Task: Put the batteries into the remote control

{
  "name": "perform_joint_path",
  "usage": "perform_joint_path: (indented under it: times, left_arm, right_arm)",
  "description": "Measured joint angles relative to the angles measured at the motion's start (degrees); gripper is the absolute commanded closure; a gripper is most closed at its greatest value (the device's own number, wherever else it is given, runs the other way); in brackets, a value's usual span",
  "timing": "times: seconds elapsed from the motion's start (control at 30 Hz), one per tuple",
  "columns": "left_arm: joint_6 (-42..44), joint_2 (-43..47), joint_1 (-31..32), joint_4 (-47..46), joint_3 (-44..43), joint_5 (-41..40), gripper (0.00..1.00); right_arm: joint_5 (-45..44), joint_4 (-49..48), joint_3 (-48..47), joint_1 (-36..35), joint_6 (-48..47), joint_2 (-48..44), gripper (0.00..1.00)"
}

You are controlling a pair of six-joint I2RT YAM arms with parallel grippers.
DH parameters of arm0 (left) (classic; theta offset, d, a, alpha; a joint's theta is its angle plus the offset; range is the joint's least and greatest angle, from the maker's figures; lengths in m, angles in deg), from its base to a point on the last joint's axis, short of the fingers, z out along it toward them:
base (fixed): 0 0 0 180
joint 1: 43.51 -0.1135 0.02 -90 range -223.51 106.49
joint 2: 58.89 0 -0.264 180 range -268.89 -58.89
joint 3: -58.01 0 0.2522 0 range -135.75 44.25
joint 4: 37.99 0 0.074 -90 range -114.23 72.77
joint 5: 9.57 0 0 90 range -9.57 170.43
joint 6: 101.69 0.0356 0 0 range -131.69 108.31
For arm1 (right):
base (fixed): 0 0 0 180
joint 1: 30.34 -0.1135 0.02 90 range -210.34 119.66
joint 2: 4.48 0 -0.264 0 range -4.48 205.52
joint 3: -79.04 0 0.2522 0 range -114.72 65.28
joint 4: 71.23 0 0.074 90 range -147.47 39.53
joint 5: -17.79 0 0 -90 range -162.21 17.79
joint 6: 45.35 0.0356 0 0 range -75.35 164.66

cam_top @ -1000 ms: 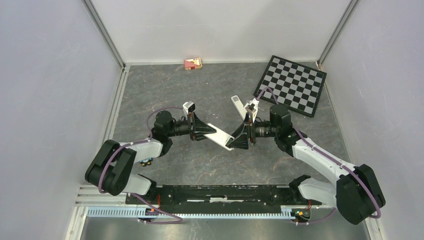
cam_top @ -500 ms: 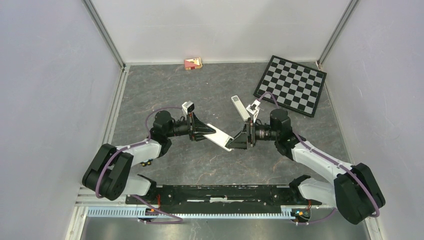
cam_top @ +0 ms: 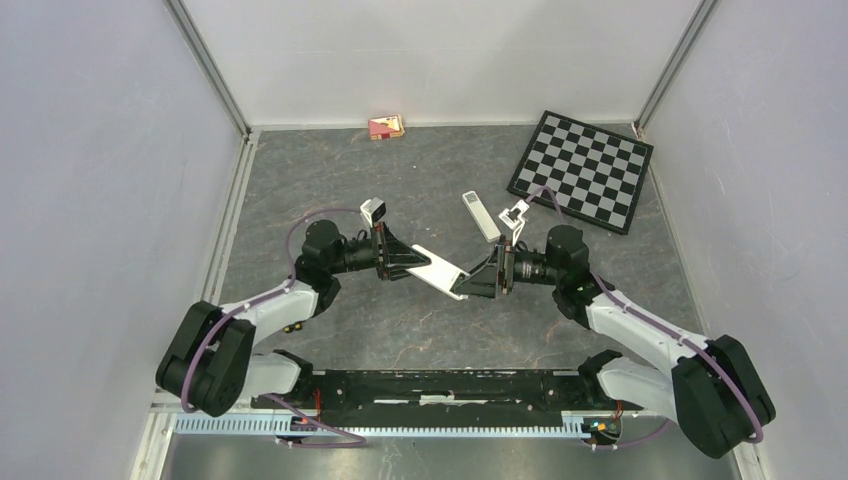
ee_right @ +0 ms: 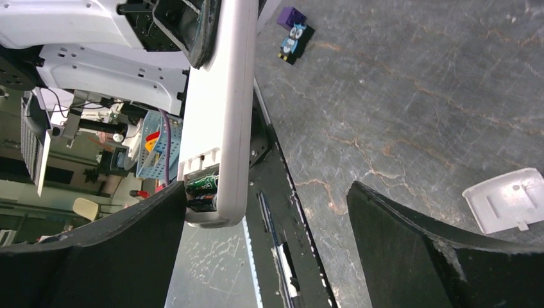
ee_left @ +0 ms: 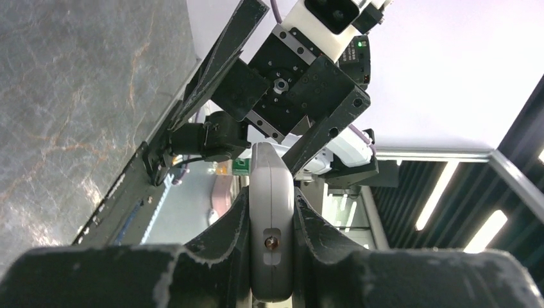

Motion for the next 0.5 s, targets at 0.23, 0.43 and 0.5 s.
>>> perform_joint_path:
  times: [0.23, 0.43, 0.5]
  left_arm:
    - [10.86, 6.14, 0.26, 9.57, -4.83, -0.83, 0.98]
    - [19.91, 8.74, 0.24, 16.04, -6.01, -3.48, 0.98]
    - [22.16, 8.87, 0.24, 17.79, -5.99, -4.22, 0.98]
  right_arm:
    - [-1.33, -1.62, 0.33, 0.00, 0.55, -5.84, 0.02]
    - [-2.95, -0.96, 0.31, 0.00, -0.90, -10.40, 0.02]
    - [-4.04, -0.15, 0.31, 0.00, -1.68, -11.45, 0.02]
